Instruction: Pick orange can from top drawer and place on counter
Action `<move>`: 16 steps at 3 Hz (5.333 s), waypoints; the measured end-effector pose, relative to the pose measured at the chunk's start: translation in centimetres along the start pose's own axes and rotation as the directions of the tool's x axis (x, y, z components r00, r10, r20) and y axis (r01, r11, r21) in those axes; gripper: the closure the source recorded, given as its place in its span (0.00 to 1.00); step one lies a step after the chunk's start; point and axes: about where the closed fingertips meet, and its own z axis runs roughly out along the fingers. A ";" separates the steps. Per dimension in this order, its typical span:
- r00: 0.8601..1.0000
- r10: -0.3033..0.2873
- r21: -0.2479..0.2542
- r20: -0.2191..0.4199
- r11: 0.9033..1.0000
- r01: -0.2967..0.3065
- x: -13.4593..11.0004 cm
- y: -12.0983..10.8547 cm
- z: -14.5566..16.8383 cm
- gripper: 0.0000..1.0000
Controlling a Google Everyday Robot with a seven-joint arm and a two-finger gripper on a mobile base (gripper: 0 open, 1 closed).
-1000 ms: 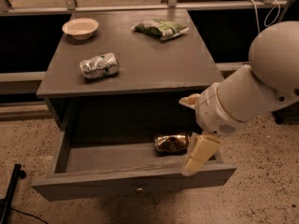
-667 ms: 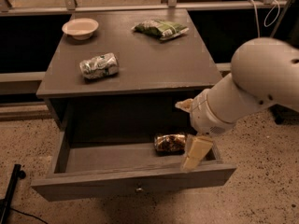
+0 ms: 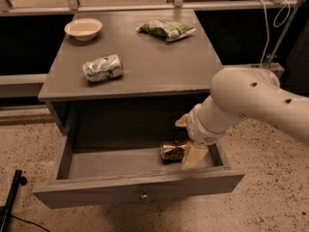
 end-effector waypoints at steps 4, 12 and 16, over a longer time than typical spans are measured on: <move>0.977 -0.036 0.005 -0.211 0.999 0.038 6.1 -2.9 7.4 0.43; 0.990 -0.096 -0.061 0.100 0.993 0.102 -1.1 -4.5 -6.4 1.00; 0.945 0.094 0.121 -0.313 0.991 -0.059 1.5 -18.8 -8.1 1.00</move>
Offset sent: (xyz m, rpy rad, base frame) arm 0.0436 -0.0334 -0.0839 -0.2352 -0.0398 -0.0215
